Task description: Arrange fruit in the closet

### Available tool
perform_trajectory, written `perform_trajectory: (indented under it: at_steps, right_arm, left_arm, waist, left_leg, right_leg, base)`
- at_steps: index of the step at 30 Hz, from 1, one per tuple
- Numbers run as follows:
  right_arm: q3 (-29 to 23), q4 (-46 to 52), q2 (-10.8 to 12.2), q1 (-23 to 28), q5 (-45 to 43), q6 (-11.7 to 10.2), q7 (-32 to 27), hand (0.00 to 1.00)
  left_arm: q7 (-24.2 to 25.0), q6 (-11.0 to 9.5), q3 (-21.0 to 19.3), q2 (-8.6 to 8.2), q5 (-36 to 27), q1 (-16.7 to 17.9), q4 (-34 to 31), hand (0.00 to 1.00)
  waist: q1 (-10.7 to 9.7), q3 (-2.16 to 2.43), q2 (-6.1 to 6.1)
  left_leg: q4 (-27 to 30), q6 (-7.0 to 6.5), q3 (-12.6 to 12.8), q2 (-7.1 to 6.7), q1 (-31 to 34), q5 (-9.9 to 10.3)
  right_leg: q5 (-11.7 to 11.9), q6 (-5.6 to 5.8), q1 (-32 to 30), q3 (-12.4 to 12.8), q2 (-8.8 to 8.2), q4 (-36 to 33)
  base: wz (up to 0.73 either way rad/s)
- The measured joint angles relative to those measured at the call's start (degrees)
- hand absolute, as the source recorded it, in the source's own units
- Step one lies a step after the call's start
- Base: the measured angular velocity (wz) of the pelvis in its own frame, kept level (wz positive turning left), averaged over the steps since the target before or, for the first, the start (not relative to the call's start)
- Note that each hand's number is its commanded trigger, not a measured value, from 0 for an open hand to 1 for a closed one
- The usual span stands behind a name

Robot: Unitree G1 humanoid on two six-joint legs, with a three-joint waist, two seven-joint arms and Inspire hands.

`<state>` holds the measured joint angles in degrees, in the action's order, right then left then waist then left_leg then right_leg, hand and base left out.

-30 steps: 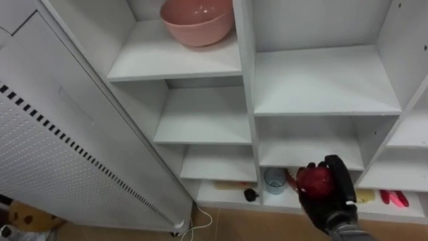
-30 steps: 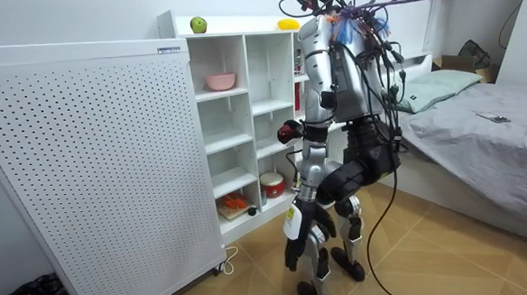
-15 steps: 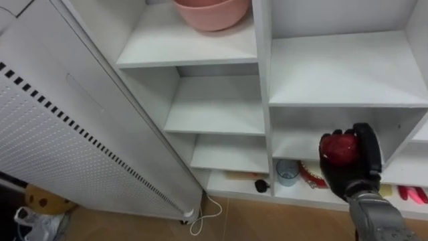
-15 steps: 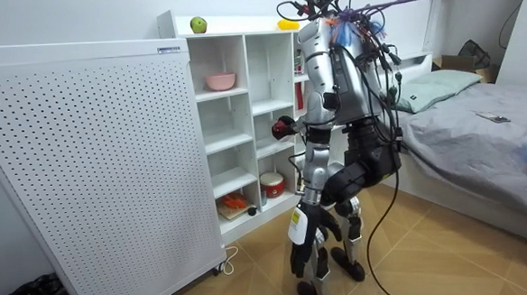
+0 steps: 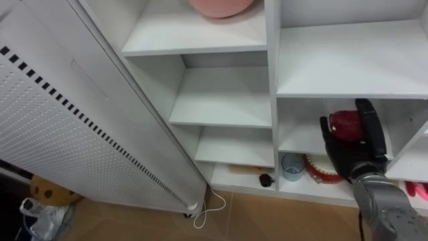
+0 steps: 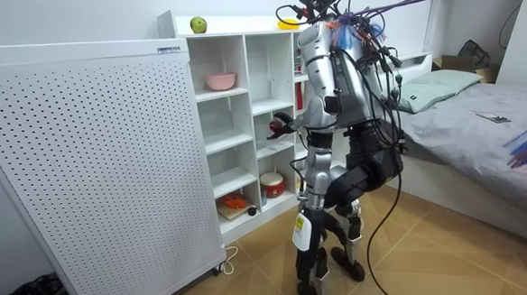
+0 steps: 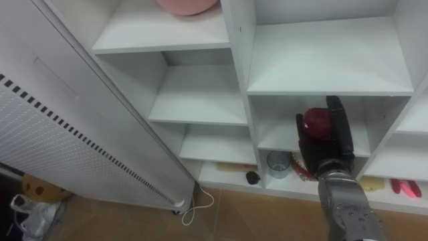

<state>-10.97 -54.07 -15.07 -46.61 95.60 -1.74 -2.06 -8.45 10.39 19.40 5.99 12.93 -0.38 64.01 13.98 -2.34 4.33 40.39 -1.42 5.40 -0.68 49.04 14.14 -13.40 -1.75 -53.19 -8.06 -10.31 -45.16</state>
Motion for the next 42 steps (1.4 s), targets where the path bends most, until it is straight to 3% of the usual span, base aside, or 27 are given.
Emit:
perform_trajectory:
  at_steps: [12,28,33,39,42]
  right_arm:
    - [0.1,-0.3,-0.5,0.0,-1.3,0.6,-2.0,0.0]
    - [0.2,-4.1,-0.9,0.3,-1.6,0.6,-2.0,0.0]
    - [0.3,-7.3,-1.1,2.4,-2.8,0.7,0.2,0.0]
    - [0.3,-13.7,-1.6,9.0,-2.1,2.7,3.3,0.0]
    - [0.2,-19.4,-1.7,11.2,-2.9,3.9,5.1,0.0]
  left_arm:
    - [0.1,0.0,0.0,1.55,0.0,0.1,-0.2,0.0]
    - [0.1,0.0,-0.1,1.64,0.2,0.7,-0.3,0.0]
    - [0.5,0.0,-0.2,1.67,0.1,1.0,-1.2,0.0]
    - [1.8,0.0,-0.3,2.34,0.1,1.2,-1.1,0.0]
    - [1.7,-0.1,-2.8,2.37,0.2,1.0,-0.7,0.0]
  waist:
    - [-1.1,0.1,-0.15]
    - [-0.9,0.55,0.24]
    - [-0.9,0.53,0.22]
    - [-1.4,0.38,-0.09]
    - [-2.6,0.2,-0.43]
  left_leg:
    - [0.9,-0.21,0.2,0.05,0.0,0.2]
    - [0.3,-0.22,0.2,0.41,-3.3,0.2]
    - [-0.6,-0.22,0.2,0.88,-6.1,0.2]
    - [-5.4,0.02,0.0,0.89,-12.3,-0.3]
    - [-8.0,0.24,-0.3,1.03,-15.5,-0.8]
  right_leg:
    - [0.2,0.18,0.2,-0.1,0.02,-0.3]
    - [0.3,0.16,3.8,-0.5,0.29,0.7]
    - [0.4,0.27,7.1,-1.2,0.64,2.3]
    - [0.9,0.75,13.3,-1.8,1.13,6.8]
    - [1.3,0.9,16.8,-2.4,1.75,9.7]
  base:
    - [0.0]
    - [0.0]
    - [0.01]
    - [-0.01]
    - [0.02]
